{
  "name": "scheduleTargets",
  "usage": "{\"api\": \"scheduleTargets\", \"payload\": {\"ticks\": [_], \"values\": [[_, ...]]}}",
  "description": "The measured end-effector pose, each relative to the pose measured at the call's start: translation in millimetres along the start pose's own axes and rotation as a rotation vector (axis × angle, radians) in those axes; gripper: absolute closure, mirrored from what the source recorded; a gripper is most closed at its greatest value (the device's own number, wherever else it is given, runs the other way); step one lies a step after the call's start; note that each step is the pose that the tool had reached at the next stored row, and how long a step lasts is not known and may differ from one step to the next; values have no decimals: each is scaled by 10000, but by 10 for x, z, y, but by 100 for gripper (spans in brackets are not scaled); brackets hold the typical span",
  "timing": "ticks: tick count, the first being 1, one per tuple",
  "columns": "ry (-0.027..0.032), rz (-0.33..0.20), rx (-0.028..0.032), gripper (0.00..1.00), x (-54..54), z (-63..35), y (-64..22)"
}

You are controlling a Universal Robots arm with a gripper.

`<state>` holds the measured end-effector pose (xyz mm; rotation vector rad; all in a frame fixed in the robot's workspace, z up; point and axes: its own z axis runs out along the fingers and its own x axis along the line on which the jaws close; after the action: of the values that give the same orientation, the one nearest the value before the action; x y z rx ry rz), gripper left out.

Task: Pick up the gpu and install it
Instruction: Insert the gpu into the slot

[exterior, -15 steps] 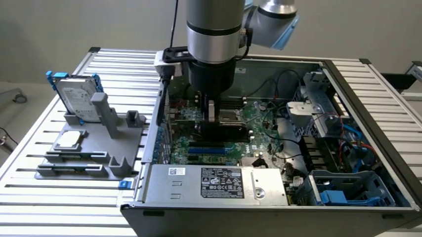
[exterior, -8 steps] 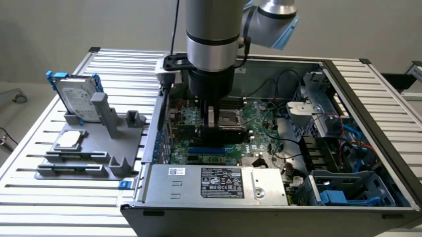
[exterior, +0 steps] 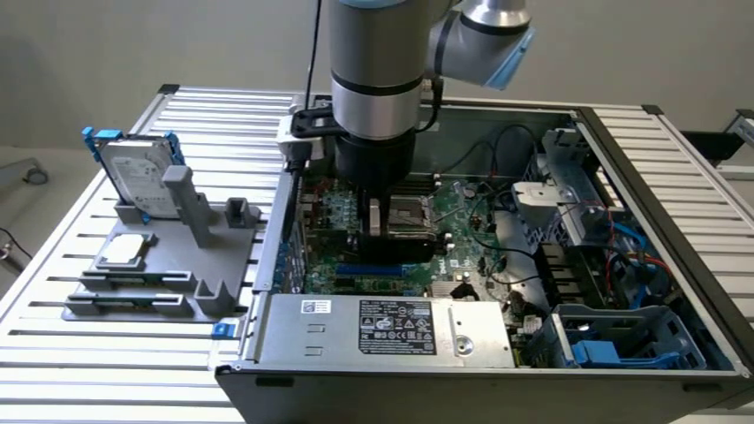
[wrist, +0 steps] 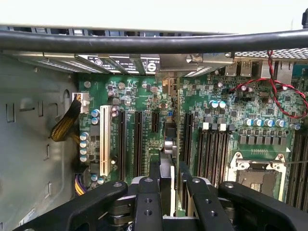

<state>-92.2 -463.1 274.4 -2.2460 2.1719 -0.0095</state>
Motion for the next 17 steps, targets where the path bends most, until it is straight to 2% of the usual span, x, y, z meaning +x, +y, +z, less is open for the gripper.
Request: {"api": "scheduleTargets", "payload": {"ticks": [8,14,17], "values": [[-10,2,-57,74,0,28,1],[-15,3,-158,74,2,56,2],[-34,3,-165,74,2,70,2]]}}
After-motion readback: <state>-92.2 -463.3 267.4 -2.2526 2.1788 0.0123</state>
